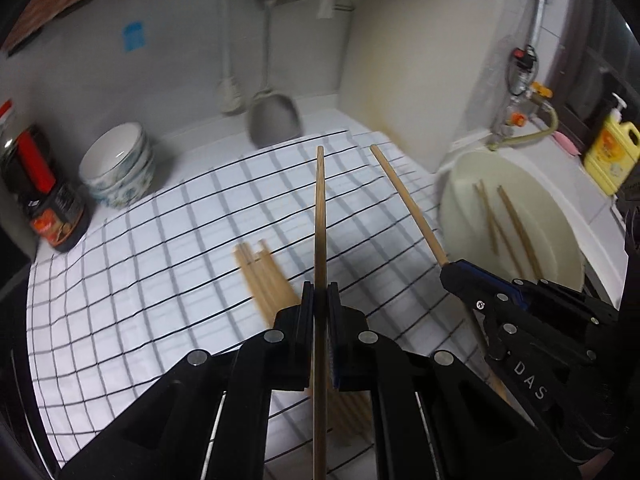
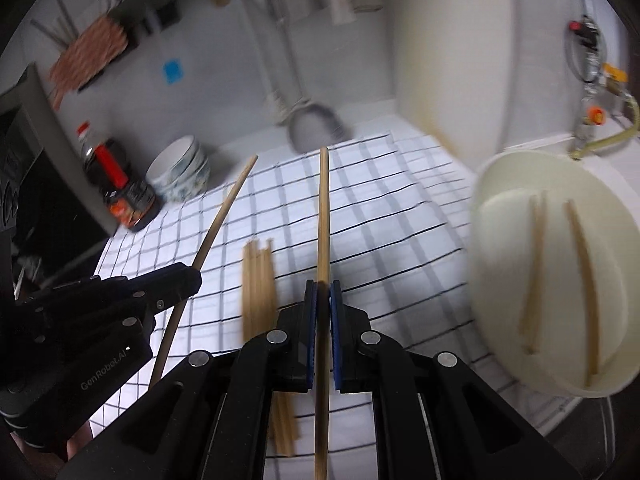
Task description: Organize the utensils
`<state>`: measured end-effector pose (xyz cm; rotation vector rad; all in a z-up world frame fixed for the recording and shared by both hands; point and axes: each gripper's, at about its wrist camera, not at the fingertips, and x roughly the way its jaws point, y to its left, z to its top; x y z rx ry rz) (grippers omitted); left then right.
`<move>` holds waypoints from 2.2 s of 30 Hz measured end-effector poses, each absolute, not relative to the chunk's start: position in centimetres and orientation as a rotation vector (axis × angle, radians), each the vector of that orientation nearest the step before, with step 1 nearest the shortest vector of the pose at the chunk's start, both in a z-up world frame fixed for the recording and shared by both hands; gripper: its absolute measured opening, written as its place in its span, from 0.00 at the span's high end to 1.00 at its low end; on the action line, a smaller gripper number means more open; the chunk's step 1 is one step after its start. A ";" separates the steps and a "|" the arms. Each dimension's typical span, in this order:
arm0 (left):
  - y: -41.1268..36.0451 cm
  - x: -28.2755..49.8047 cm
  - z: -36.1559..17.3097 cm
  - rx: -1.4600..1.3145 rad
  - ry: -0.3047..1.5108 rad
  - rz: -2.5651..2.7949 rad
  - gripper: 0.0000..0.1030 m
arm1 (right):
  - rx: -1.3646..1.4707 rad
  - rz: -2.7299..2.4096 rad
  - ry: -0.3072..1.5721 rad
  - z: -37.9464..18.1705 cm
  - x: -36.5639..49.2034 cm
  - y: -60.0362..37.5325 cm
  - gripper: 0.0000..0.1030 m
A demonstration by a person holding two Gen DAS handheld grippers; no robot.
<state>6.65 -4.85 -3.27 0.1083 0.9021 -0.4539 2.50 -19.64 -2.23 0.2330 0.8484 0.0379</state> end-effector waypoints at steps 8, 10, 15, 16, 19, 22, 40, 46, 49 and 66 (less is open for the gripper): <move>-14.3 6.4 -1.6 0.119 0.900 -0.612 0.93 | 0.276 -0.101 0.825 -0.7 0.9 -29.4 0.94; -16.5 6.5 -1.8 0.118 0.917 -0.643 0.93 | 0.297 -0.131 0.829 -1.0 0.7 -31.9 0.94; -22.5 6.8 -2.4 0.149 0.932 -0.688 0.93 | 0.335 -0.181 0.850 -2.2 0.6 -37.4 0.94; -23.4 6.9 -2.5 0.152 0.937 -0.694 0.93 | 0.343 -0.186 0.853 -2.5 0.6 -38.1 0.94; -26.4 7.5 -3.5 0.164 0.961 -0.707 0.93 | 0.365 -0.195 0.869 -3.4 0.8 -40.2 0.94; -28.4 8.6 -4.9 0.172 0.990 -0.701 0.93 | 0.388 -0.202 0.893 -4.5 1.6 -41.8 0.94; -33.4 11.0 -9.4 0.233 1.076 -0.666 0.93 | 0.478 -0.217 0.953 -8.3 3.9 -45.6 0.94; -33.8 11.3 -9.3 0.245 1.084 -0.646 0.90 | 0.477 -0.239 0.949 -7.9 3.7 -45.9 0.78; -33.3 11.3 -8.6 0.240 1.061 -0.623 0.55 | 0.477 -0.246 0.937 -7.5 3.3 -46.0 0.78; -24.9 10.0 -4.1 0.185 0.974 -0.530 0.29 | 0.424 -0.224 0.904 -4.8 0.5 -41.3 0.68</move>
